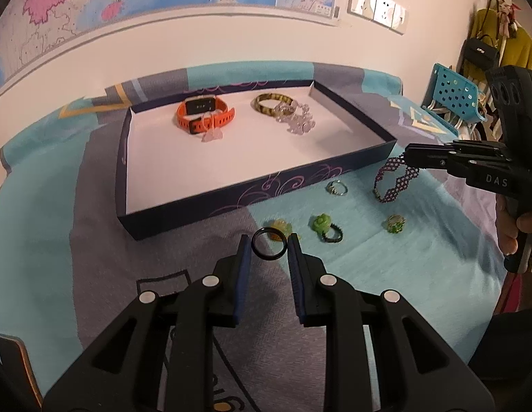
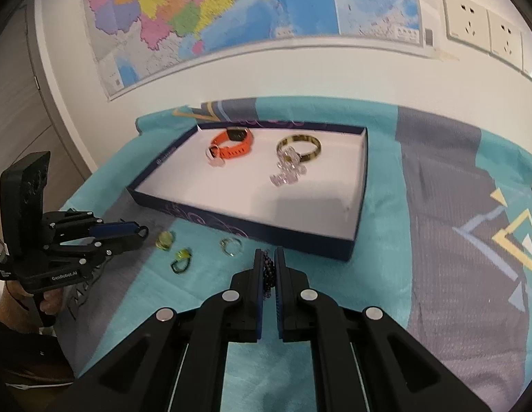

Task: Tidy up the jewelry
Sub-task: 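Close the left tool on the black ring while the right tool grasps the purple bracelet, then carry the black ring with the left tool into the box while the right tool carries the bracelet there, then open both tools to drop the ring and bracelet, then withdraw from the box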

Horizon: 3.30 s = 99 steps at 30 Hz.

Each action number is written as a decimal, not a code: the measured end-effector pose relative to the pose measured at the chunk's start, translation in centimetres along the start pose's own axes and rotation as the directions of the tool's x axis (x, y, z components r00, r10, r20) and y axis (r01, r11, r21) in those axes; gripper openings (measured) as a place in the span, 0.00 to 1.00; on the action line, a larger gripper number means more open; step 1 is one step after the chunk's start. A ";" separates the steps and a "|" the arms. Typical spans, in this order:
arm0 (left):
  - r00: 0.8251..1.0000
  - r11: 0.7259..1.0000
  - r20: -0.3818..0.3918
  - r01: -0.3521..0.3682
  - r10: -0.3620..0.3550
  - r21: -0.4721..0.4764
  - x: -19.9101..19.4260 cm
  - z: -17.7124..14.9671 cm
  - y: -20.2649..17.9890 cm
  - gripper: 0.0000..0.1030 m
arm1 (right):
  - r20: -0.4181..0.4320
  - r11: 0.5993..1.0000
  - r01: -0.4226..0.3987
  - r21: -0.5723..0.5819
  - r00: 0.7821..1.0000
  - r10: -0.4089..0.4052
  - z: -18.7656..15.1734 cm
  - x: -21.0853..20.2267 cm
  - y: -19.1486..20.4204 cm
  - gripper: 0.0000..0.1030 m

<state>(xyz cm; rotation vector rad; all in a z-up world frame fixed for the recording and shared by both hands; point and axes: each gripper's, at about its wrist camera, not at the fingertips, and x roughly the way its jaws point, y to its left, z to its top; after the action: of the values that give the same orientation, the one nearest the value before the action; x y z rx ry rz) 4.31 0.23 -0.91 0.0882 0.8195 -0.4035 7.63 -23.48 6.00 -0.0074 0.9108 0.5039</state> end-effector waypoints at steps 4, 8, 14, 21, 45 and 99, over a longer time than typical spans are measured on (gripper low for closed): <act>1.000 1.000 0.020 0.006 -0.006 0.006 -0.6 0.3 -0.2 0.21 | 0.016 1.000 -0.005 -0.012 1.000 0.006 0.6 -0.4 0.5 0.05; 0.999 1.000 0.039 0.008 -0.008 0.008 -1.2 0.7 -0.2 0.21 | 0.030 1.000 -0.007 -0.023 1.000 0.008 1.1 -0.8 0.7 0.05; 0.998 1.000 0.066 0.006 -0.006 0.008 -1.8 1.5 0.0 0.21 | 0.059 0.999 -0.012 -0.038 0.998 0.015 2.3 -1.4 1.1 0.04; 0.997 1.000 0.083 -0.004 0.003 0.012 -1.7 2.7 0.2 0.21 | 0.080 0.998 -0.031 -0.048 0.996 0.035 4.0 -1.1 1.3 0.04; 0.997 0.999 0.071 -0.037 0.037 -0.012 1.8 6.5 2.4 0.21 | 0.059 0.997 -0.078 -0.011 0.995 0.079 8.6 4.5 1.1 0.04; 0.992 0.992 0.025 -0.119 0.120 -0.053 5.7 8.9 4.1 0.30 | 0.035 0.997 0.036 0.074 0.999 -0.039 8.1 6.6 -2.5 0.20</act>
<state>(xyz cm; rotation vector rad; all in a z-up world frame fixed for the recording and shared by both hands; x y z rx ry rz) 15.54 0.16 0.77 0.0833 0.7923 -0.2702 18.13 -21.23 5.54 0.0513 0.8915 0.4339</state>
